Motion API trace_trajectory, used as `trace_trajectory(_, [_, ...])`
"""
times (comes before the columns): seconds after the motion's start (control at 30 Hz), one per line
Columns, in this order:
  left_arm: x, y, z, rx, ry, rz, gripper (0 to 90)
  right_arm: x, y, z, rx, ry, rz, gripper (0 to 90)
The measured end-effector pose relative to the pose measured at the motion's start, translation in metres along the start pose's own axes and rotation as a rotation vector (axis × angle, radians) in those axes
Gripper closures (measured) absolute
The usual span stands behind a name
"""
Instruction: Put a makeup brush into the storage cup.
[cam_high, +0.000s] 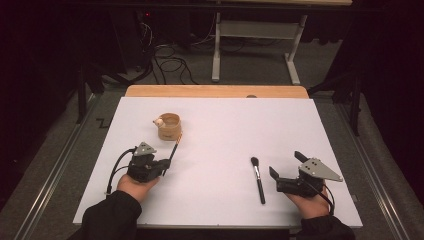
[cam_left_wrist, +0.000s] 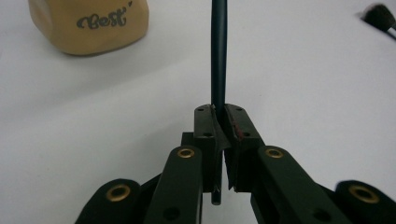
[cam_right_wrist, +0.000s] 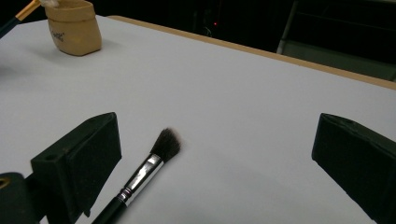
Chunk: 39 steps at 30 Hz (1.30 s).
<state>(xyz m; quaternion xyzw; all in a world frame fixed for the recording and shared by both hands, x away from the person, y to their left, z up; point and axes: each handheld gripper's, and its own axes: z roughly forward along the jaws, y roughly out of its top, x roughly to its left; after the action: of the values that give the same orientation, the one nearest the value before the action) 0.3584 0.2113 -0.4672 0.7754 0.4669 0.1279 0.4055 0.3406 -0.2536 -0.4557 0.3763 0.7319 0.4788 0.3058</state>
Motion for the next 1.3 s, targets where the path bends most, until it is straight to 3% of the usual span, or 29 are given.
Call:
trace_trajectory(0.13, [0.001,-0.005,-0.004,-0.065,-0.006,0.0,84.4,0.001,0.0,0.0,-0.005,-0.006,0.0,1.8])
trace_trajectory(0.17, [-0.001,-0.003,-0.011,-0.11,-0.01,0.012,84.4,0.001,0.0,0.0,-0.005,-0.006,0.0,1.8])
trace_trajectory(0.47, [0.003,-0.01,-0.016,-0.173,-0.026,0.009,84.3,0.002,0.0,0.002,0.004,-0.011,-0.002,1.8])
trace_trajectory(1.03, [-0.001,-0.01,-0.027,-0.334,-0.021,0.056,84.4,0.002,-0.001,0.0,-0.002,-0.009,-0.004,1.8])
trace_trajectory(1.3, [-0.002,-0.01,-0.032,-0.401,-0.038,0.084,84.4,0.003,0.0,0.0,-0.003,-0.006,-0.007,1.8])
